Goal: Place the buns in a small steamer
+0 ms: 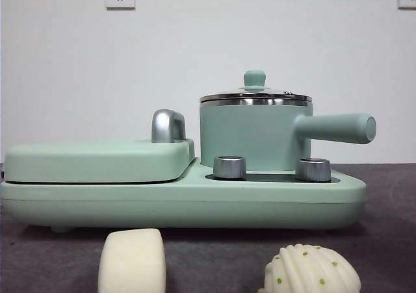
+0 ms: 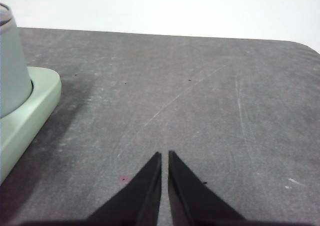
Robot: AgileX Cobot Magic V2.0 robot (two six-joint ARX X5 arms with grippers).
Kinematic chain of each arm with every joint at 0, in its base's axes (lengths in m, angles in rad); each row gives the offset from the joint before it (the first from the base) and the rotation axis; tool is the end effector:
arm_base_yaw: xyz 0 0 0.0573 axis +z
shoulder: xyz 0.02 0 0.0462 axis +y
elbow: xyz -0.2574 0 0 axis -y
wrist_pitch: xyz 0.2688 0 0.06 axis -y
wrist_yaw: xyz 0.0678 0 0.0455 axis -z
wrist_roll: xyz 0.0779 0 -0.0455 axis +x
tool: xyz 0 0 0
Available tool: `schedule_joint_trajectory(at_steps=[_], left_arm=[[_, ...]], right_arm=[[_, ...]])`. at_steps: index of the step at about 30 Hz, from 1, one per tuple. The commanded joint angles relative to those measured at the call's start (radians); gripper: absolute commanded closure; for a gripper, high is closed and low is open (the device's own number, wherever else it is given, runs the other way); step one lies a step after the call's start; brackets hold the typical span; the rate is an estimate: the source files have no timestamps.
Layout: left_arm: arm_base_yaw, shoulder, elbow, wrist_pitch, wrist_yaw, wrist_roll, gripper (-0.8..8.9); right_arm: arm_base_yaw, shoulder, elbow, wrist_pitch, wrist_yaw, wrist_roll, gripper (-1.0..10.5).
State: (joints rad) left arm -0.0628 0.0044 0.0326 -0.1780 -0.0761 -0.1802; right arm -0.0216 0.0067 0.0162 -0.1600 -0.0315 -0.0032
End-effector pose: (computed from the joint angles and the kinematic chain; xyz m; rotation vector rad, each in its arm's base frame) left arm 0.1735 -0.0050 0.1505 -0.1695 0.1478 0.0267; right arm 0.1749 -0.0013 0.1459 0.0008 0.1504 0.0101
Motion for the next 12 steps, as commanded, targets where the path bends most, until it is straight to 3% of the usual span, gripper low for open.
schedule_joint_trajectory(at_steps=[1,9,12], left_arm=[[0.002,-0.001,-0.019,0.014,-0.003,-0.034,8.07],[-0.016,0.005,0.014,0.058,0.06,-0.062,8.07],[-0.035,0.021,0.051,0.057,0.061,-0.076,8.07]], right_arm=[[-0.001,-0.003,-0.005,0.01,-0.014,0.065,9.2],[0.0,-0.003,0.029,0.032,-0.166,0.259,9.3],[0.0,-0.002,0.076,0.023,-0.179,0.307,9.3]])
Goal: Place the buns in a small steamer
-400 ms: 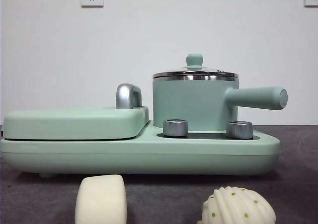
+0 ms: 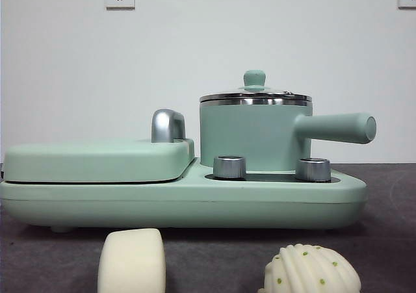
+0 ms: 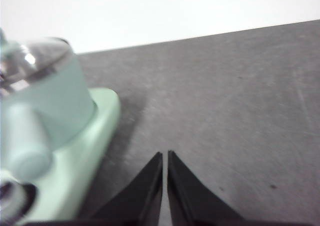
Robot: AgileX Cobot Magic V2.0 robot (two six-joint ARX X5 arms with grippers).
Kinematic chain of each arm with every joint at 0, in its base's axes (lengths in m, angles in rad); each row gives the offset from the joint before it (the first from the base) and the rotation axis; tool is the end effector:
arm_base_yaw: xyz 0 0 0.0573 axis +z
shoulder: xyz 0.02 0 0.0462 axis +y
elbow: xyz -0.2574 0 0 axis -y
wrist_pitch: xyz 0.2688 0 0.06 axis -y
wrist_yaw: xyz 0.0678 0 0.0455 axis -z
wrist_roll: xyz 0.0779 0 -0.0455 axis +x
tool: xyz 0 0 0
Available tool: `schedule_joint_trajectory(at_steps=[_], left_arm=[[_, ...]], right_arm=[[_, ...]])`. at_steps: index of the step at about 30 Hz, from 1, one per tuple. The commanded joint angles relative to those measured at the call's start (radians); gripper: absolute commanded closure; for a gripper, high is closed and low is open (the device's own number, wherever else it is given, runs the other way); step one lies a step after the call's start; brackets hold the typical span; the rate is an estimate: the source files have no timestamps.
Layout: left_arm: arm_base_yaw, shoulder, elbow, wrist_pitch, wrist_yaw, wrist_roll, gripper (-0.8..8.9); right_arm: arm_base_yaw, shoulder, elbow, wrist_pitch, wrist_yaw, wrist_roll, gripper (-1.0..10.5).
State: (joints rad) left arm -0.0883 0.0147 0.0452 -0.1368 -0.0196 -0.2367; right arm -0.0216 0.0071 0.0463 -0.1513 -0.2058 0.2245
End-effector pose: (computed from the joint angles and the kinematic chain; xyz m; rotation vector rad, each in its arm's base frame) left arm 0.1738 -0.0139 0.1600 -0.2307 0.1138 -0.0557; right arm 0.1723 0.0122 0.1597 0.2364 0.1318 0.1708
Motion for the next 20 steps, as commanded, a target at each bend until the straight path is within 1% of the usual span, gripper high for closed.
schedule_joint_trajectory(at_steps=[1,6,8,11,14,16,20], left_arm=[[-0.017,0.021,0.056,0.013,0.004,-0.024,8.07],[-0.048,0.105,0.167,-0.042,0.01,-0.042,8.06],[-0.06,0.153,0.22,-0.062,0.029,-0.041,8.06],[-0.072,0.235,0.303,-0.091,0.082,-0.041,8.06],[-0.08,0.327,0.399,-0.137,0.16,-0.04,8.06],[-0.085,0.387,0.465,-0.176,0.217,-0.033,8.07],[-0.094,0.499,0.589,-0.233,0.346,-0.003,8.07]], right_arm=[[0.0,-0.002,0.066,0.009,-0.005,0.093,9.3],[0.0,0.019,0.198,-0.075,-0.006,0.155,9.3],[0.0,0.045,0.267,-0.13,-0.019,0.16,9.3],[0.0,0.1,0.367,-0.202,-0.064,0.151,9.3],[0.0,0.168,0.465,-0.266,-0.126,0.12,9.3],[0.0,0.218,0.532,-0.323,-0.186,0.09,9.3],[0.0,0.32,0.654,-0.414,-0.302,0.01,9.3]])
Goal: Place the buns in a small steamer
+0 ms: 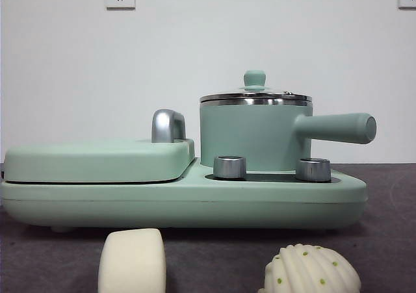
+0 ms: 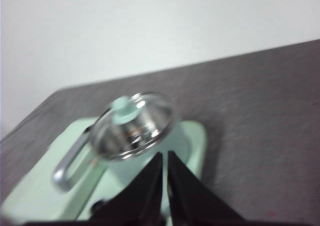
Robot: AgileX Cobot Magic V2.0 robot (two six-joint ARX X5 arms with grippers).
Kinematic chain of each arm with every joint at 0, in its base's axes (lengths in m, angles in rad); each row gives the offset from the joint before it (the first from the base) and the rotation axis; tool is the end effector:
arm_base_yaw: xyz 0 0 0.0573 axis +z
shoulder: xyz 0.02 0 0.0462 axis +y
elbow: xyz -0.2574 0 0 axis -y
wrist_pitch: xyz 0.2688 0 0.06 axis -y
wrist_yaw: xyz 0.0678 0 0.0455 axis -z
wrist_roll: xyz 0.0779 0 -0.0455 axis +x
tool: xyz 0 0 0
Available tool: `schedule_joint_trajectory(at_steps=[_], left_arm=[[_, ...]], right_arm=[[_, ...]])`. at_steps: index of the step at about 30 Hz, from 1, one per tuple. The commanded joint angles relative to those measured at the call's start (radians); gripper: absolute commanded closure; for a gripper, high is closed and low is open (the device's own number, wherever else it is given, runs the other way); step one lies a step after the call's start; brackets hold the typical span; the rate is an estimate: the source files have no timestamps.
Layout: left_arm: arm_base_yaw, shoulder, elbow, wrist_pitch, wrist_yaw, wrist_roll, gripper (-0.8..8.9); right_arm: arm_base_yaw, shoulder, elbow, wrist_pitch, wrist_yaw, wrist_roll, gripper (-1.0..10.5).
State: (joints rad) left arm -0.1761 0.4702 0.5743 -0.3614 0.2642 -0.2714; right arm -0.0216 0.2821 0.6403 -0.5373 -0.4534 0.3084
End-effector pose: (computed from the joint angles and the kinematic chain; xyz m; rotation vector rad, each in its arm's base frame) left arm 0.1834 -0.0533 0.2713 -0.2769 0.3170 -0.4001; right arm 0.1398 0.0311 0.3010 0.3453 0.2407 0.4006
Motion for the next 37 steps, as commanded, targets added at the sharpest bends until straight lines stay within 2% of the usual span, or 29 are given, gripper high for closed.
schedule_joint_trajectory(at_steps=[1,5,10,15,20,22,23,24,27,29,32,37], left_arm=[[-0.009,0.068,0.088,-0.019,0.09,0.041,8.07],[-0.023,0.173,0.201,-0.069,0.222,0.088,8.07],[-0.046,0.267,0.303,-0.118,0.317,0.171,8.07],[-0.078,0.331,0.365,-0.138,0.346,0.224,8.07],[-0.087,0.342,0.367,-0.138,0.346,0.241,7.99],[-0.087,0.342,0.367,-0.141,0.346,0.242,7.32],[-0.087,0.342,0.367,-0.139,0.346,0.241,6.64],[-0.087,0.342,0.367,-0.139,0.346,0.242,6.06],[-0.087,0.342,0.367,-0.139,0.346,0.241,3.95],[-0.087,0.342,0.367,-0.138,0.346,0.241,3.06],[-0.087,0.342,0.367,-0.137,0.346,0.241,3.04],[-0.087,0.342,0.367,-0.12,0.346,0.234,3.15]], right_arm=[[0.0,0.068,0.086,-0.048,-0.08,-0.097,9.3],[0.0,0.162,0.198,-0.132,-0.175,-0.207,9.3],[0.0,0.236,0.277,-0.169,-0.257,-0.32,9.3],[0.0,0.273,0.291,-0.164,-0.362,-0.328,9.3],[0.0,0.272,0.291,-0.171,-0.359,-0.327,9.3],[0.0,0.272,0.291,-0.175,-0.359,-0.327,9.3],[0.0,0.272,0.291,-0.177,-0.359,-0.327,9.3],[0.0,0.272,0.291,-0.177,-0.359,-0.327,9.0],[-0.001,0.272,0.291,-0.174,-0.357,-0.327,6.8],[-0.001,0.272,0.291,-0.174,-0.357,-0.325,5.1],[0.0,0.272,0.291,-0.174,-0.357,-0.32,4.0],[0.0,0.272,0.291,-0.174,-0.359,-0.319,4.0]])
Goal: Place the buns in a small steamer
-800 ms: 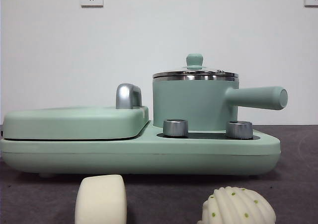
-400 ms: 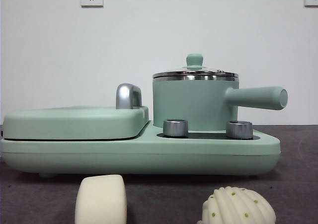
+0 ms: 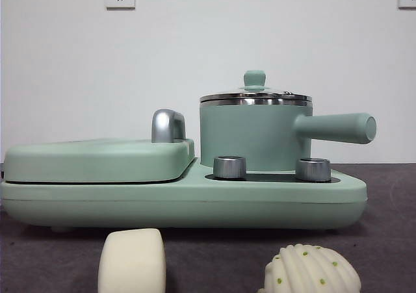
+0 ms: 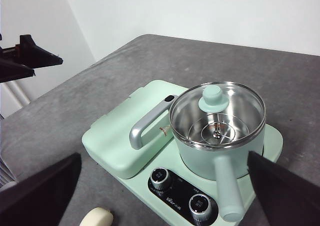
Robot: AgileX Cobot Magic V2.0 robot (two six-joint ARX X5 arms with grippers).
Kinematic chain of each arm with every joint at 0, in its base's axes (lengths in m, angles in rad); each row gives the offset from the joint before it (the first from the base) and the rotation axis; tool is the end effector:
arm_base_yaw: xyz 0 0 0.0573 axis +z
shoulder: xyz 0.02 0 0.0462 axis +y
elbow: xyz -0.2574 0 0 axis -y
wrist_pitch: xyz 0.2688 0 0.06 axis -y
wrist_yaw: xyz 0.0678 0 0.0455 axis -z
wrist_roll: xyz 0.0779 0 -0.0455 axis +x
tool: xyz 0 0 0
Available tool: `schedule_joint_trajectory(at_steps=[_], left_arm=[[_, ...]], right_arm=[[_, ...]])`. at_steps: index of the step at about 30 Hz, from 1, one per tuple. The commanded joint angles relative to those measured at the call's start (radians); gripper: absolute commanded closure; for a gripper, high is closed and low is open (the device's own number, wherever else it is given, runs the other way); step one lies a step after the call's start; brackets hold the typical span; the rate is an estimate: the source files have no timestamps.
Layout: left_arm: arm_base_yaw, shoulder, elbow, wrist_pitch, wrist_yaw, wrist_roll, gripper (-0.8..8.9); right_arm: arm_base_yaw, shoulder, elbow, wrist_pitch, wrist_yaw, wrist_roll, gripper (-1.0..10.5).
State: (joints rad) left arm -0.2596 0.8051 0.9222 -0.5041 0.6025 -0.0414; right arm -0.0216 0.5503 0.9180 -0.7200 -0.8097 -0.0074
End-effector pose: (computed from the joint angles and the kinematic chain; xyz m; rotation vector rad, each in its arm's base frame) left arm 0.2050 -0.1001 0.3302 -0.1064 0.4109 -0.8430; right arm 0.1451 0.0533 0.3488 0.1390 0.3278 0.7809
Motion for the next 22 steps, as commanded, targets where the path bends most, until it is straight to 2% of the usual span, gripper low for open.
schedule_joint_trajectory(at_steps=[1,6,12,17,22], left_arm=[[-0.003,0.008,0.019,0.031,0.007,0.003,3.15],[-0.003,0.051,0.039,0.04,-0.012,0.003,3.14],[-0.009,0.2,0.145,0.013,-0.012,0.005,3.14],[-0.023,0.382,0.318,-0.08,-0.023,0.017,3.15],[-0.066,0.574,0.532,-0.219,-0.061,0.094,3.15]], right_arm=[[0.0,0.004,0.013,0.008,-0.002,-0.003,4.0],[0.0,0.004,0.013,0.008,-0.002,-0.001,4.0],[0.0,0.004,0.013,0.008,-0.002,0.009,4.0],[0.0,0.004,0.013,0.009,-0.002,0.026,4.0],[0.0,0.004,0.013,0.008,-0.002,0.027,4.0]])
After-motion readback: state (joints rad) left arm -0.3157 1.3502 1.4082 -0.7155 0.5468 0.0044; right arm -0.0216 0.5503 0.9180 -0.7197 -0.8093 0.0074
